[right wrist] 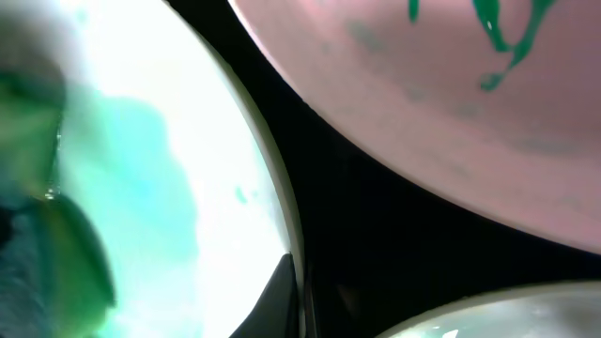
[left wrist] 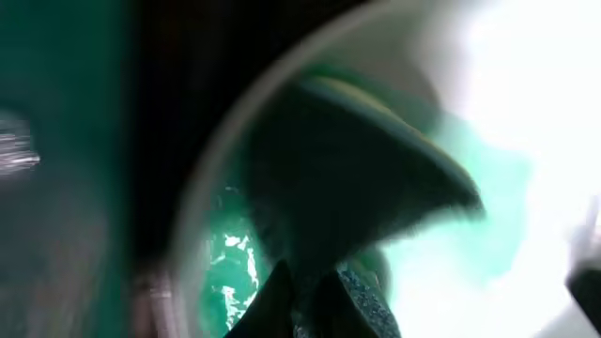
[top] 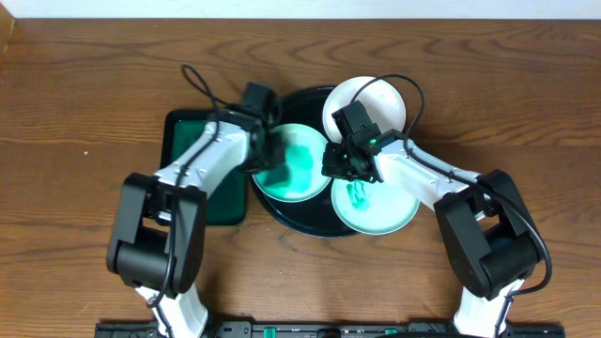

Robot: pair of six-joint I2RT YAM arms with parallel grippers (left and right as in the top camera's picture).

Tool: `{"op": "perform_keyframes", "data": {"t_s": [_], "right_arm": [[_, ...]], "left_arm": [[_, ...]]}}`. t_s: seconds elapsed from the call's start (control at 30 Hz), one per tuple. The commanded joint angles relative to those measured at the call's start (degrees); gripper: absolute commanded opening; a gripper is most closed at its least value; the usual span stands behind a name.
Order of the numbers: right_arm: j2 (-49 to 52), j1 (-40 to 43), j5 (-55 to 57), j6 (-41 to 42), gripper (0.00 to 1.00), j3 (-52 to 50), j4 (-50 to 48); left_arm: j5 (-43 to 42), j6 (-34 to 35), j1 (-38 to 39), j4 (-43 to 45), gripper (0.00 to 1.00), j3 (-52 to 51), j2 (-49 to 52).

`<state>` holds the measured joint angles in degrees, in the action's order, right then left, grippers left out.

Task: Clean dirty plates on tray and stack at the side
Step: 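Move the sponge onto the left plate and scrub it with the left gripper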

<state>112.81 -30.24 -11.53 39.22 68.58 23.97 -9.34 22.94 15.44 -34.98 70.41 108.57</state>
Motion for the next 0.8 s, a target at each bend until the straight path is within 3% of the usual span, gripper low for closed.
{"op": "perform_keyframes", "data": {"t_s": [0.0,0.1,0.4,0.73,0.77], "right_arm": [[0.61,0.26,0.52,-1.62,0.01,-1.11,1.84],[0.61,0.26,0.52,-1.62,0.01,-1.11,1.84],[0.61,0.26,0.52,-1.62,0.01,-1.11,2.16],[0.61,0.26,0.52,-1.62,0.01,-1.11,2.75],[0.61,0.26,0.52,-1.62,0.01,-1.11,2.64]], "left_arm": [[14.73,0.31,-2.93,-0.98,0.07,-1.11,1.68],[12.96,0.24,-2.67,-0.79,0.07,-1.11,1.68],[-7.23,-0.11,2.16,2.91,0.07,-1.11,3.39],[-17.88,0.07,7.8,7.32,0.07,-1.11,7.8],[-22.12,0.04,7.78,8.57,0.07,-1.07,7.8]]}}
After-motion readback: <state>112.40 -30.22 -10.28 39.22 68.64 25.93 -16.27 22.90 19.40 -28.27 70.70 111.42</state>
